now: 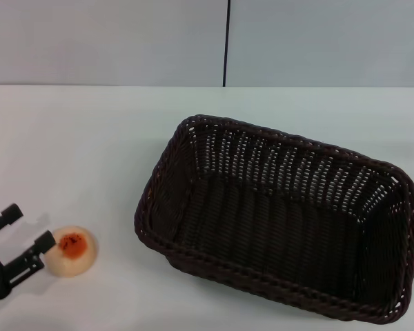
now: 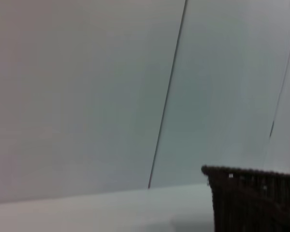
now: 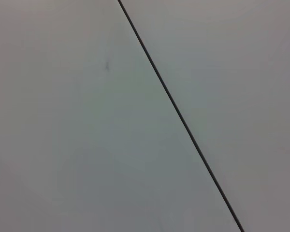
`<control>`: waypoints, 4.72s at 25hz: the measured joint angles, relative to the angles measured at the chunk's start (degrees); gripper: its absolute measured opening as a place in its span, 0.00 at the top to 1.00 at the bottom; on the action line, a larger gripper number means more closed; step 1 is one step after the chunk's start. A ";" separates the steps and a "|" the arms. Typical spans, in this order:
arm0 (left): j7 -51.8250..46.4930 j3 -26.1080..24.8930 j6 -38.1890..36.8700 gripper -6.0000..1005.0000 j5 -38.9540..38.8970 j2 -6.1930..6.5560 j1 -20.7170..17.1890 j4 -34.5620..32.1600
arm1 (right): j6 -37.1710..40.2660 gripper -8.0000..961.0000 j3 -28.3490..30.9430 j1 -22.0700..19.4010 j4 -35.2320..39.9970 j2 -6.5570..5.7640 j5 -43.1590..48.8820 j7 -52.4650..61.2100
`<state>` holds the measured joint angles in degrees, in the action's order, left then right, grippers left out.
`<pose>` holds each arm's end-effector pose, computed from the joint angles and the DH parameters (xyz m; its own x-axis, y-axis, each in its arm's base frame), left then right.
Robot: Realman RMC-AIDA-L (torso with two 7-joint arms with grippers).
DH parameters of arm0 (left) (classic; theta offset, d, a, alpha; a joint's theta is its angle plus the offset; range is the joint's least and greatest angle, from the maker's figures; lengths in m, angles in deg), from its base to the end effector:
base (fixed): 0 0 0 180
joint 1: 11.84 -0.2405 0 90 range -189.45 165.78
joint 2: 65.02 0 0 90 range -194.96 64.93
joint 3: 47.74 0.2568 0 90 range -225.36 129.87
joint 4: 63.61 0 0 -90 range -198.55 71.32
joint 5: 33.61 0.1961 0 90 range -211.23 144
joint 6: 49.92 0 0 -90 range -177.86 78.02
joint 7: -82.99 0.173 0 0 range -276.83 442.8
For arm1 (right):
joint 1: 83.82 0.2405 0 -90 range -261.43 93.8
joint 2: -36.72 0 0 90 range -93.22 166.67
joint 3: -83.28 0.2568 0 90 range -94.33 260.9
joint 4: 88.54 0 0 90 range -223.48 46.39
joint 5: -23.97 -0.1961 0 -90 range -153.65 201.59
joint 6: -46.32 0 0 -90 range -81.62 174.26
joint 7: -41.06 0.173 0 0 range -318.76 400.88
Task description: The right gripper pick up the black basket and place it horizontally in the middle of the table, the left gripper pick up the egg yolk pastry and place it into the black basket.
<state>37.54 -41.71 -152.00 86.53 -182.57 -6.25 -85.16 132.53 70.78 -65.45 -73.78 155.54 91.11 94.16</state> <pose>-0.3550 0.1788 0.0070 0.6457 0.2086 0.7345 0.6656 -0.6252 -0.4075 0.3460 0.3054 0.0987 0.3121 0.2545 -0.9153 -0.9153 -0.1777 -0.3615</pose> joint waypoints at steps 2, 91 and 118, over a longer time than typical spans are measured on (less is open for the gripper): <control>0.31 0.08 1.33 0.21 0.79 -0.11 -0.04 0.24 | 0.00 0.33 -0.02 0.25 0.00 -0.04 0.00 -0.01; -2.44 -8.69 -3.37 0.93 -1.74 -0.38 12.42 9.09 | -3.69 0.33 0.22 2.49 -3.19 -0.04 0.00 -1.51; 6.27 -0.46 -1.38 0.50 -1.76 -0.89 17.19 16.12 | -2.90 0.33 0.24 2.01 -4.10 0.02 0.16 -1.08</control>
<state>43.81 -42.16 -153.39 84.78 -183.46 10.94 -69.03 129.64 71.02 -63.44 -77.88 155.55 91.26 93.08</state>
